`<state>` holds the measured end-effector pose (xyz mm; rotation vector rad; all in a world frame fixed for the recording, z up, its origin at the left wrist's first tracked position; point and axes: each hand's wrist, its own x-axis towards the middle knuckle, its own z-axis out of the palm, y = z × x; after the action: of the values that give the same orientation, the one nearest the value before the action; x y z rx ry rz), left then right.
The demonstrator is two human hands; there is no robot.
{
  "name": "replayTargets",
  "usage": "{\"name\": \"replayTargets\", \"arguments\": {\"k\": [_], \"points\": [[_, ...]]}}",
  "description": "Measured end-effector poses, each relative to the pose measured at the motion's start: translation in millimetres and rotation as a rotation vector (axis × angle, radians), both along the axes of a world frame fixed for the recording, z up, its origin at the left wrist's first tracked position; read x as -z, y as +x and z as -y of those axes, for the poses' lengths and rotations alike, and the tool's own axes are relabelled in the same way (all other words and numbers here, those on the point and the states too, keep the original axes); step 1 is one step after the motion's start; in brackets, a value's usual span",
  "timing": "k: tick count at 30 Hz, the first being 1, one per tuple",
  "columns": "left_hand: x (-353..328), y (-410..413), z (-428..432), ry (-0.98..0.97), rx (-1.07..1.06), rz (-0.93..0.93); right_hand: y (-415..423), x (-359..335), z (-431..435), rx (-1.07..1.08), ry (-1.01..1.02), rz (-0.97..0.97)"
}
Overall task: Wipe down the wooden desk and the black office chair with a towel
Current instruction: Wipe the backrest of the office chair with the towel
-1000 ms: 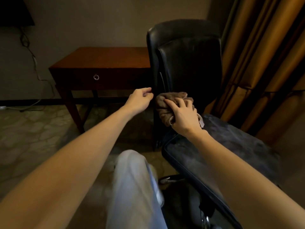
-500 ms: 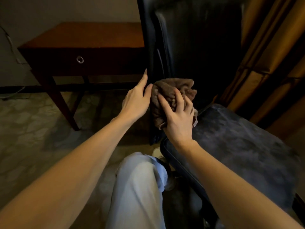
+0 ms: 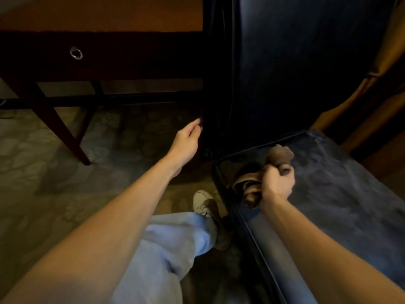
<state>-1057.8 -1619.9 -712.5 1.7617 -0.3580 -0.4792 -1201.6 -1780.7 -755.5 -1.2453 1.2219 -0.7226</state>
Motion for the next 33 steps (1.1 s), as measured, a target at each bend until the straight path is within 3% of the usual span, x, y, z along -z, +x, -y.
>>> {"name": "replayTargets", "arguments": {"k": [3,11,17,20,24,33], "points": [[-1,25,11,0.009,0.001,0.005,10,-4,37,0.061,0.160,0.166],[-18,84,76,0.070,0.086,0.064,59,8,95,-0.051,0.336,0.333],[-6,87,78,0.022,0.017,0.093,123,32,59,-0.098,0.539,0.420],[0,83,67,-0.002,-0.013,0.089,170,92,33,-0.049,0.613,0.481],[4,75,50,0.030,-0.058,0.147,153,46,-38,0.003,0.474,0.382],[-5,42,31,0.101,-0.129,0.169,92,48,-74,-0.394,0.315,0.116]]}}
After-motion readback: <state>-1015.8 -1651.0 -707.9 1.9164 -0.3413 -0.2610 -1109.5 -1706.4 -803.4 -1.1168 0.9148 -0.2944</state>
